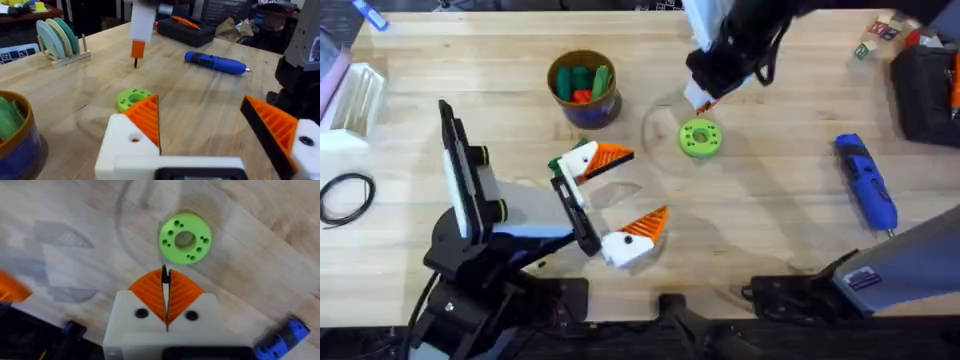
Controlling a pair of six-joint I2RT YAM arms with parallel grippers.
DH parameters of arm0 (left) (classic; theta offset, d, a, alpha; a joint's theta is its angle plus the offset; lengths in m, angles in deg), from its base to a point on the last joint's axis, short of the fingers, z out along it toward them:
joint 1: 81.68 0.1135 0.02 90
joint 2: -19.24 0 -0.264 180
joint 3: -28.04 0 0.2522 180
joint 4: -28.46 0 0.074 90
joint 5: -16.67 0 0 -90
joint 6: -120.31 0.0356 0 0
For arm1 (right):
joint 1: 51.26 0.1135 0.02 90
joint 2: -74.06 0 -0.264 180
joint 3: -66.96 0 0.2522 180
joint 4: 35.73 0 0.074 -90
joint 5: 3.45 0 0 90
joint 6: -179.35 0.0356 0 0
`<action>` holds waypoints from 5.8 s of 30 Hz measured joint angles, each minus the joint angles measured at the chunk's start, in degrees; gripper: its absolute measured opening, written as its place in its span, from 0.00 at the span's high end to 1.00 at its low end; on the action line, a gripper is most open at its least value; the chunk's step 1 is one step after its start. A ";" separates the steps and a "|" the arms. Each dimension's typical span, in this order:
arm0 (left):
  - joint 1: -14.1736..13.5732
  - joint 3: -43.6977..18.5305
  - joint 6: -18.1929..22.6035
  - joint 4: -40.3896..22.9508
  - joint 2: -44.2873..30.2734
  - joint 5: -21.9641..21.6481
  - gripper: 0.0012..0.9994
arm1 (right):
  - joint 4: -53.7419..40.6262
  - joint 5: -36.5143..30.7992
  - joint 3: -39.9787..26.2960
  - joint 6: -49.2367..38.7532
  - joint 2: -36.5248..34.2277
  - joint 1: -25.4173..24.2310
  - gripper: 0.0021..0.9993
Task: Pick up the gripper from the table and insert it into the empty holder that is missing its gripper. Then pick up a screw, insert it into the mounting hole, and use the screwdriver to tighten it. Finally, clean up the table by picking up the vegetable and placing it into the bucket.
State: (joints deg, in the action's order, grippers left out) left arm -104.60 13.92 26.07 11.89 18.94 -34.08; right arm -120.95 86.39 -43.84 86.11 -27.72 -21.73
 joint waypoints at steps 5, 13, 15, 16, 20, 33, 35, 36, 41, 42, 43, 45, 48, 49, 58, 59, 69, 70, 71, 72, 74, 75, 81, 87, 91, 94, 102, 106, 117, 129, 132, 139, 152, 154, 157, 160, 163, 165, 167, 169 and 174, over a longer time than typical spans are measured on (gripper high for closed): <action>0.00 0.00 0.01 0.00 0.01 0.00 0.01 | -7.88 0.05 -11.09 -1.43 0.00 4.73 1.00; 0.00 0.00 -0.03 0.00 -0.01 0.00 0.01 | -4.46 7.15 -14.78 -5.42 0.02 15.43 1.00; 0.00 0.00 -0.02 0.00 0.01 0.00 0.01 | -3.16 8.30 -14.78 -5.78 0.02 17.48 1.00; 0.00 0.00 -0.02 0.00 0.00 0.00 0.01 | -2.78 8.72 -14.78 -5.84 0.02 18.35 1.00; 0.00 0.00 -0.03 0.00 0.01 0.00 0.01 | -2.15 9.53 -14.78 -6.02 0.00 21.56 1.00; 0.00 0.00 -0.07 0.00 0.01 0.00 0.01 | -1.16 10.12 -14.78 -6.00 -1.77 25.86 1.00; 0.00 0.00 -0.07 0.01 0.00 0.00 0.01 | -1.18 10.11 -14.78 -6.00 -2.17 25.86 1.00; 0.00 0.00 -0.07 0.00 0.01 0.00 0.01 | -1.18 10.12 -14.78 -6.00 -2.31 25.86 1.00; 0.00 0.00 -0.07 0.00 0.00 0.00 0.01 | -1.21 10.10 -14.78 -6.00 -2.69 25.86 1.00; 0.00 0.00 -0.08 0.00 0.01 0.00 0.01 | -1.20 10.10 -14.81 -6.00 -2.87 25.86 1.00; 0.00 0.00 -0.07 0.00 0.01 0.00 0.01 | -1.20 10.10 -14.81 -6.00 -3.13 25.86 1.00; 0.00 0.00 -0.11 0.00 -0.01 0.00 0.01 | -1.19 10.11 -14.81 -6.00 -3.74 25.86 1.00; 0.02 0.00 -0.77 -0.16 -0.08 -0.02 0.01 | -1.06 10.10 -14.81 -6.00 -4.15 25.85 1.00; 0.02 0.00 -0.75 -0.13 -0.08 -0.02 0.01 | -0.99 10.10 -14.83 -6.00 -4.13 25.86 1.00; 0.02 0.00 -0.75 -0.13 -0.06 -0.02 0.01 | -0.94 10.12 -14.87 -6.00 -4.15 25.86 1.00; 0.02 0.00 -0.75 -0.13 -0.06 -0.02 0.01 | -0.94 10.14 -14.87 -6.00 -4.15 25.86 1.00; 0.02 0.00 -0.57 -0.06 -0.06 0.00 0.01 | -0.12 11.41 -14.87 -6.02 -4.38 25.86 1.00; 0.02 0.00 -0.55 -0.02 -0.06 0.00 0.01 | -0.23 11.44 -14.87 -6.02 -4.48 25.86 1.00; 0.02 0.00 -0.55 -0.02 -0.06 0.00 0.01 | -0.30 11.56 -14.87 -6.02 -4.62 25.86 1.00; 0.02 0.00 -0.55 -0.02 -0.06 0.02 0.01 | -0.33 11.63 -14.87 -6.02 -4.86 25.86 1.00; 0.02 0.00 -0.55 -0.07 -0.06 0.02 0.01 | -0.42 11.78 -14.87 -6.02 -5.48 25.86 1.00; 0.02 0.00 -0.75 -0.17 -0.06 0.00 0.01 | -0.39 11.82 -14.87 -6.02 -5.73 25.86 1.00; 0.02 0.00 -0.95 -0.15 -0.08 -0.04 0.01 | -0.42 11.91 -14.96 -5.99 -5.86 25.84 0.96; 0.02 0.00 -0.91 -0.09 -0.06 -0.04 0.01 | -0.63 11.78 -15.07 -6.11 -5.73 24.71 0.09; 0.02 0.00 -0.73 -0.02 -0.06 0.00 0.01 | -0.22 12.07 -15.07 -5.50 -5.13 21.78 0.02; 0.02 0.00 -0.71 -0.02 -0.06 0.00 0.01 | -0.29 12.29 -15.07 -5.06 -2.98 19.36 0.02; 0.02 0.00 -0.71 -0.02 -0.06 0.00 0.01 | -2.74 12.70 -14.60 -4.00 6.04 12.99 0.02; 0.02 0.00 -0.68 0.00 -0.06 0.00 0.01 | -1.79 12.76 -8.34 -2.82 12.05 11.59 0.03; 0.02 0.00 -0.55 0.00 -0.06 0.00 0.01 | 12.57 13.75 25.22 5.97 43.33 9.56 0.02; 0.02 0.00 -0.55 0.00 -0.06 0.00 0.01 | 12.52 17.07 37.87 7.97 68.13 9.56 0.02; 0.02 0.00 -0.62 -0.02 -0.06 0.00 0.11 | 12.52 17.25 38.11 7.95 69.20 9.56 0.02; 0.02 0.00 -0.28 0.00 -0.06 0.03 0.97 | 12.59 17.32 38.20 7.93 69.22 9.56 0.02; 0.00 0.00 -0.31 0.00 -0.06 0.02 1.00 | 12.65 -3.67 41.03 10.13 68.73 9.54 0.02; 0.02 0.00 -0.31 0.00 -0.06 0.03 1.00 | 12.70 -8.36 41.99 10.49 67.63 9.14 0.02; 0.02 0.00 -0.31 0.00 -0.06 0.04 1.00 | 12.76 -13.25 43.67 10.73 64.46 6.54 0.01; 0.02 0.00 -0.31 0.00 -0.06 0.04 1.00 | 13.04 -15.43 44.73 10.79 60.51 2.52 0.01; 0.02 0.00 -0.31 0.00 -0.06 0.03 1.00 | 15.55 -16.74 45.02 10.93 55.45 -3.68 0.01; 0.02 0.00 -0.31 0.00 -0.06 0.04 1.00 | 17.97 -17.18 45.04 10.96 52.18 -8.62 0.01; 0.02 0.00 -0.31 0.00 -0.06 0.03 1.00 | 20.25 -17.59 45.04 10.99 49.34 -13.80 0.01; 0.01 0.00 -0.31 0.00 -0.06 0.04 1.00 | 21.43 -17.88 45.04 10.82 47.09 -18.74 0.01; 0.02 0.00 -0.31 -0.02 -0.06 0.04 1.00 | 23.28 -18.27 45.06 7.28 43.16 -30.93 0.01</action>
State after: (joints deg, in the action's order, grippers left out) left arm -104.58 13.92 25.75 11.87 18.88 -34.04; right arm -97.67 68.12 1.22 93.39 15.44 -52.66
